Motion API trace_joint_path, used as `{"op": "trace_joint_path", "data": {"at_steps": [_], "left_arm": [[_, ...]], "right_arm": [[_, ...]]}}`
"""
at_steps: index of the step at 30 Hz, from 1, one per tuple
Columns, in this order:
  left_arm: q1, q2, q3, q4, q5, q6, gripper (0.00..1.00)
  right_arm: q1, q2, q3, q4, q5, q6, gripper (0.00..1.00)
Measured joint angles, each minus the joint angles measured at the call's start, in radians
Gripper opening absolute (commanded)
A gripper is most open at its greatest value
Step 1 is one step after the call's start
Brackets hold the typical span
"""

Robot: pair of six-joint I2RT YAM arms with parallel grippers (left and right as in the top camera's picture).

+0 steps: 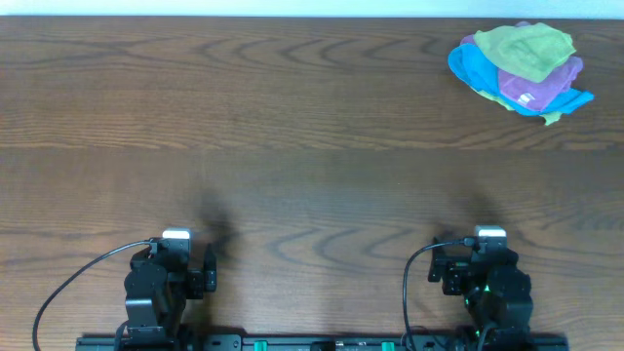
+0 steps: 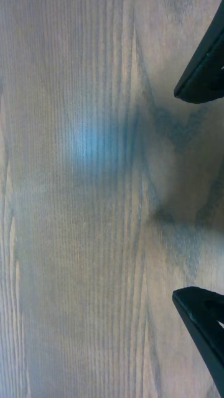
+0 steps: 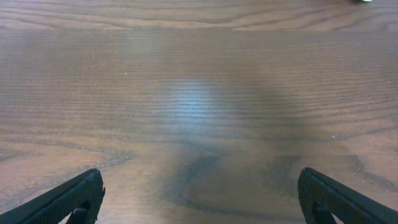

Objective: Fold the cloth

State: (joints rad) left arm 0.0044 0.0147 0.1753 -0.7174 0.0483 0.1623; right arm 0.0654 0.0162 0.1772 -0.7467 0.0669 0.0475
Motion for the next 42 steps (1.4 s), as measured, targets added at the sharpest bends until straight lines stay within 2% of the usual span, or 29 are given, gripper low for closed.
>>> {"op": "trace_joint_path", "data": {"at_steps": [7, 11, 15, 21, 28, 36, 42], "left_arm": [[0.000, 0.000, 0.000, 0.000, 0.000, 0.000, 0.95], [0.000, 0.000, 0.000, 0.000, 0.000, 0.000, 0.95], [0.000, 0.000, 0.000, 0.000, 0.000, 0.000, 0.96], [0.000, -0.003, 0.000, 0.000, 0.000, 0.000, 0.95], [0.000, -0.005, 0.000, 0.000, 0.000, 0.000, 0.95], [0.000, -0.005, 0.000, 0.000, 0.000, 0.000, 0.96], [0.000, -0.005, 0.000, 0.000, 0.000, 0.000, 0.95]], "right_arm": [[0.000, 0.000, 0.000, 0.003, 0.000, 0.000, 0.99], [0.000, 0.007, 0.002, 0.061, 0.000, 0.000, 0.99], [-0.003, 0.109, 0.053, 0.073, 0.011, 0.012, 0.99], [-0.050, 0.407, 0.277, 0.074, 0.031, 0.058, 0.99], [-0.102, 0.812, 0.631, 0.041, 0.039, 0.108, 0.99], [-0.137, 1.150, 0.958, -0.003, 0.062, 0.155, 0.99], [-0.215, 1.385, 1.164, -0.046, 0.065, 0.163, 0.99]]}}
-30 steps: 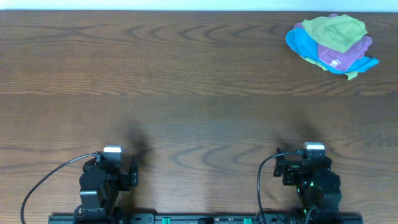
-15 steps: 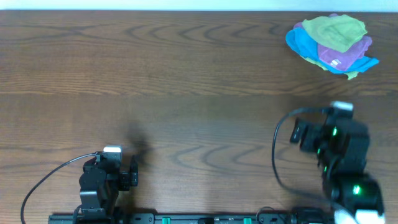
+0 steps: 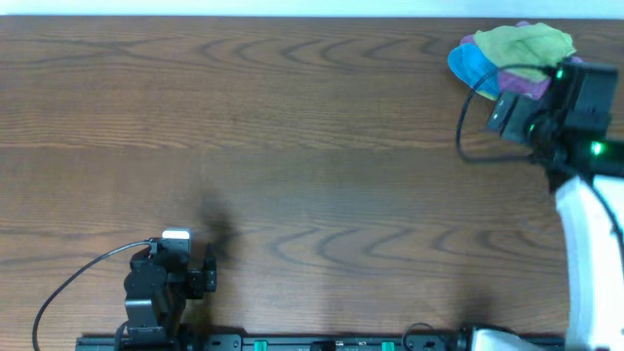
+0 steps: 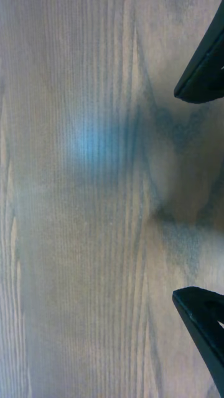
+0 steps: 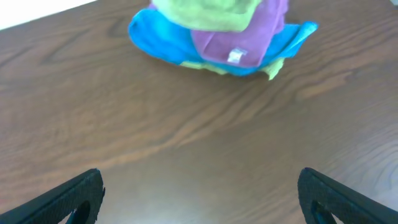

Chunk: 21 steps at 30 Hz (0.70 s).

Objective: Fold the cloth
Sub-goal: 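Reach the right gripper forward to the cloth pile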

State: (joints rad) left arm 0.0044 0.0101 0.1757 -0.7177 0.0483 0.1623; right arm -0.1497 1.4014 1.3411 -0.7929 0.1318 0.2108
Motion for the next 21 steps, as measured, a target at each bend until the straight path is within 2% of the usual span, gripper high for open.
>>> {"op": "trace_joint_path", "data": {"at_steps": [9, 21], "left_arm": [[0.000, 0.000, 0.000, 0.000, 0.000, 0.000, 0.95], [0.000, 0.000, 0.000, 0.000, 0.000, 0.000, 0.96]], "right_arm": [[-0.072, 0.218, 0.169, 0.020, -0.008, 0.002, 0.99], [-0.084, 0.246, 0.178, 0.124, -0.008, -0.011, 0.99]]}}
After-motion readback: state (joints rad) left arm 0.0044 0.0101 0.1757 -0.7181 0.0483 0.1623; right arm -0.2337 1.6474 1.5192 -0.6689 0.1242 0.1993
